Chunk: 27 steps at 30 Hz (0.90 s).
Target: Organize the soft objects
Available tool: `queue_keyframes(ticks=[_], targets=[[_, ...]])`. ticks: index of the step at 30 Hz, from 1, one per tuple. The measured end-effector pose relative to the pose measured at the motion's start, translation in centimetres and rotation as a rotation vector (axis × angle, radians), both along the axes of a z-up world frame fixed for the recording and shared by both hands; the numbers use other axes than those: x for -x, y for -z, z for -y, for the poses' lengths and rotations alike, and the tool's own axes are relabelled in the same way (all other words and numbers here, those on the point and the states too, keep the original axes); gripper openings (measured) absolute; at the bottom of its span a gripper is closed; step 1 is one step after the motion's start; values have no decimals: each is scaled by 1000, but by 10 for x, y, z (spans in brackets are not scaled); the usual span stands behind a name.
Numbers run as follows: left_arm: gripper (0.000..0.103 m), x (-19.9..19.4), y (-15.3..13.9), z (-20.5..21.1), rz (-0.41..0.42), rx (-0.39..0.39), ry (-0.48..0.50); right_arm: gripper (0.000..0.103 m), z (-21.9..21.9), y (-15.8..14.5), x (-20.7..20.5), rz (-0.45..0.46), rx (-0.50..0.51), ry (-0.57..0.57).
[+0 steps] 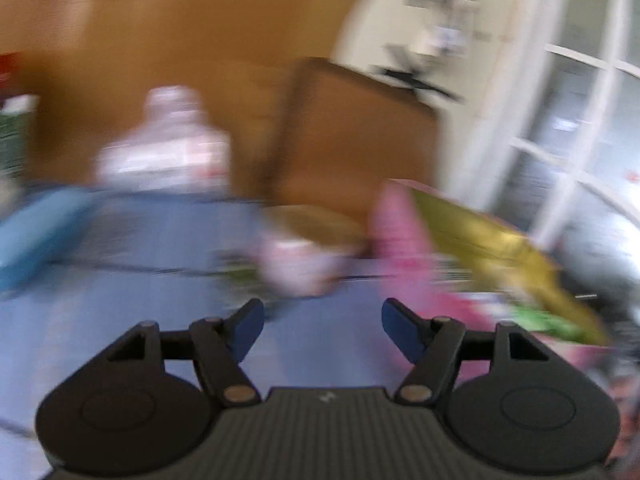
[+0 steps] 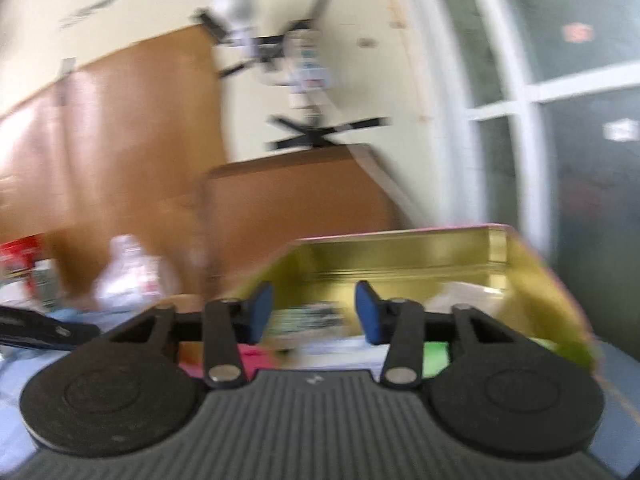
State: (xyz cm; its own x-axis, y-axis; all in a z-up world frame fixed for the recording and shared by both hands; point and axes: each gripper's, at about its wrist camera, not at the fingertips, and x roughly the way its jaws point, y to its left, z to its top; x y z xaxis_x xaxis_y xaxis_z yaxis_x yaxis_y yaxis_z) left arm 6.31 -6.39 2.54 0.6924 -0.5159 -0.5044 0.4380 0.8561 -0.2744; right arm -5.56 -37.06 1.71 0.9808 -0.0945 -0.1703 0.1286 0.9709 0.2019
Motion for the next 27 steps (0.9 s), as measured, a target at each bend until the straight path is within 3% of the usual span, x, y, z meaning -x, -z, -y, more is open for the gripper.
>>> queue_keyframes(ticks=[4,7,9,11,16,19,23,27], targets=[[66,-10,17,-60,-3,-12,-179,42,-49,-10,-11,-37,33,-212],[67,-15,24,-91,7,12,-287,43,-87,-5,-43,-140,47,-379],[65,-24,31,-99,-35,60,-314,43,-107,1,-72,-219,48,-458],[67,-26,30,-103,-27,111,-307,43,-122,9,-103,-295,43,-479],[68,-25,27,-95,12,92,-262,53,-141,28,-171,-419,24,-424],[68,-21,28,-92,21,85,-248,53,-151,42,-193,-468,33,-384],[68,-23,29,-94,12,93,-236,52,-157,46,-189,-462,61,-364],[68,-23,29,-92,9,89,-216,52,-159,48,-155,-450,91,-425]])
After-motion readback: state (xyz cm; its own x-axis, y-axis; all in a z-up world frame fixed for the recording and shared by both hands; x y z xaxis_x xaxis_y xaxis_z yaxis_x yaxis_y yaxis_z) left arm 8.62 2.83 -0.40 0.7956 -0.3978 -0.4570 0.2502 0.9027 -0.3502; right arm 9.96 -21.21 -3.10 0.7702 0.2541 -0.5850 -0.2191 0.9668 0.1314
